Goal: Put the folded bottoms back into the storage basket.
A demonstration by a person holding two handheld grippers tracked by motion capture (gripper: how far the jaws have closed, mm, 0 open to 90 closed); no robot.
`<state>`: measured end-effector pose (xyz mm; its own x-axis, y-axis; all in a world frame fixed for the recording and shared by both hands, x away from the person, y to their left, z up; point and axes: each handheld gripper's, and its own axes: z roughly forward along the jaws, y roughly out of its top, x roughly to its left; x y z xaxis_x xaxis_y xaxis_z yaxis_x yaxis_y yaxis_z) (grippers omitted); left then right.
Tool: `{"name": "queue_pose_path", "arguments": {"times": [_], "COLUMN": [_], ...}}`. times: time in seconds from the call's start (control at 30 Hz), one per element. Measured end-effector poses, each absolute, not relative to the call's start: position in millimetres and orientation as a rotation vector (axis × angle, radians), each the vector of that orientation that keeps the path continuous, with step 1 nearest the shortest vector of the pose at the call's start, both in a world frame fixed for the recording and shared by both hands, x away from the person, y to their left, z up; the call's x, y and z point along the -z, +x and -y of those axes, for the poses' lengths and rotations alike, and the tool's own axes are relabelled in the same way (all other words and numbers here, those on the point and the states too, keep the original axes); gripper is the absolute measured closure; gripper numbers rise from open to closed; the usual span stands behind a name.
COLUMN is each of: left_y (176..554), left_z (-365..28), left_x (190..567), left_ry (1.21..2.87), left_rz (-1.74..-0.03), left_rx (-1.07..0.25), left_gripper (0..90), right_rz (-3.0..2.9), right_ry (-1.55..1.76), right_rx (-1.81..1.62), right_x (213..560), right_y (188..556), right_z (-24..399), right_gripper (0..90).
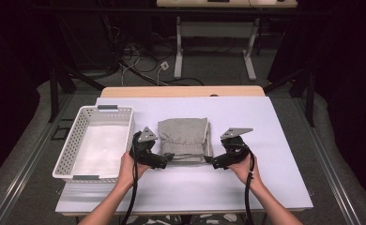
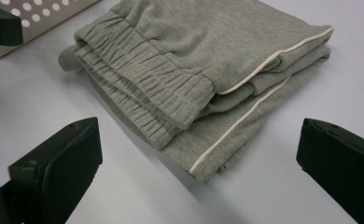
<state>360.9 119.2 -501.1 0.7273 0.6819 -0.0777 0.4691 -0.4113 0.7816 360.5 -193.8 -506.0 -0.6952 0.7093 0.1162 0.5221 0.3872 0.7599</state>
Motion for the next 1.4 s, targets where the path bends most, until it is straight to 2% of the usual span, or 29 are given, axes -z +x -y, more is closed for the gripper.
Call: {"name": "queue_pose_path", "arguments": {"times": [0.67,1.4], "left_y": [397.9,417.8], "left_z": [-108.9,-97.5], "left_x": [516.5,531.8], "left_ry": [2.104,2.143], "left_rz": [-0.991,-1.047], "left_rx": [-0.29,-0.277], "left_gripper": [0.0,0.3], "right_rz": [-2.427,-2.439], "right_ry": [1.2,1.273], "right_rx": [-1.175,-1.153], "right_x": [516.5,531.2], "right_y": [389.6,419.1], "right_z": [182.1,169.6], "right_gripper": [0.0,1.7]}}
